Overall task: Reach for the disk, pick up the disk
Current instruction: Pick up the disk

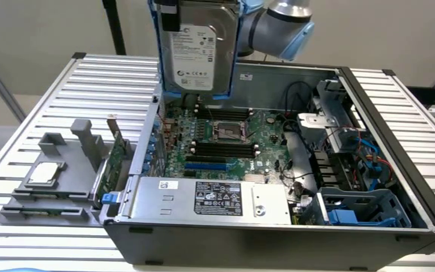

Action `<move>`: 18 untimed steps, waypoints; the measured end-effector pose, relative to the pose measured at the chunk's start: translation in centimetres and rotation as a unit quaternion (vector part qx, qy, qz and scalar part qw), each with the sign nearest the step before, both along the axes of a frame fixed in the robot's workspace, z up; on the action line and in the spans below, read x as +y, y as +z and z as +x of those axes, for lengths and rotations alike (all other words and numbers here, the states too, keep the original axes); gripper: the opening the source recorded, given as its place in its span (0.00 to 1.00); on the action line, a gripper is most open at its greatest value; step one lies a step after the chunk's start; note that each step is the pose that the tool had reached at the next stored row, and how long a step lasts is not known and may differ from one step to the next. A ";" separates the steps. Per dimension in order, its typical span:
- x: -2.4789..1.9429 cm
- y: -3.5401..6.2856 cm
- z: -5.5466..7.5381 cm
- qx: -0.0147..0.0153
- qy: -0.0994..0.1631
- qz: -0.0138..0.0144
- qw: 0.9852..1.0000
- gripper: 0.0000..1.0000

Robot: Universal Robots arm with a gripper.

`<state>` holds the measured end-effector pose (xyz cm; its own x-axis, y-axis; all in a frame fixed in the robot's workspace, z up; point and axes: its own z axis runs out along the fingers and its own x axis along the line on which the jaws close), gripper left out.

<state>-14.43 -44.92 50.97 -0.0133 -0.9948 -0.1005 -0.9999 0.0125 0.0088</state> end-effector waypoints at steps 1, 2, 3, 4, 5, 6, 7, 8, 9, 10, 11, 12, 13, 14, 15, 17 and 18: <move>-0.18 -0.01 0.4 0.000 0.000 0.000 1.000 0.33; -0.38 0.00 0.8 0.000 0.000 0.000 1.000 0.33; -0.60 -0.01 1.3 0.000 0.000 0.000 1.000 0.33; -0.79 -0.01 1.7 0.000 0.000 0.000 1.000 0.33; -0.98 -0.01 2.1 0.000 0.000 0.000 1.000 0.33; -1.20 -0.01 2.5 0.000 0.000 0.000 1.000 0.33; -1.40 -0.01 2.9 0.000 0.000 0.000 1.000 0.33; -1.60 -0.01 3.3 0.000 0.000 0.000 1.000 0.33; -1.80 -0.01 3.7 0.000 0.000 0.000 1.000 0.33; -2.01 -0.01 4.2 0.000 0.000 0.000 1.000 0.33; -2.22 -0.01 4.6 0.000 0.000 0.000 1.000 0.33; -2.42 -0.01 5.0 0.000 0.000 0.000 1.000 0.33; -2.64 0.00 5.4 0.000 0.000 0.000 1.000 0.33; -2.84 -0.01 5.8 0.000 0.000 0.000 1.000 0.33; -3.06 0.00 6.2 0.000 0.000 0.000 1.000 0.33; -3.48 -0.01 7.0 0.000 0.000 0.000 1.000 0.33; -3.69 -0.01 7.4 0.000 0.000 0.000 1.000 0.33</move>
<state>-7.02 -48.61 50.97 -0.0136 -0.9948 -0.1005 -0.9999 0.0127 0.0094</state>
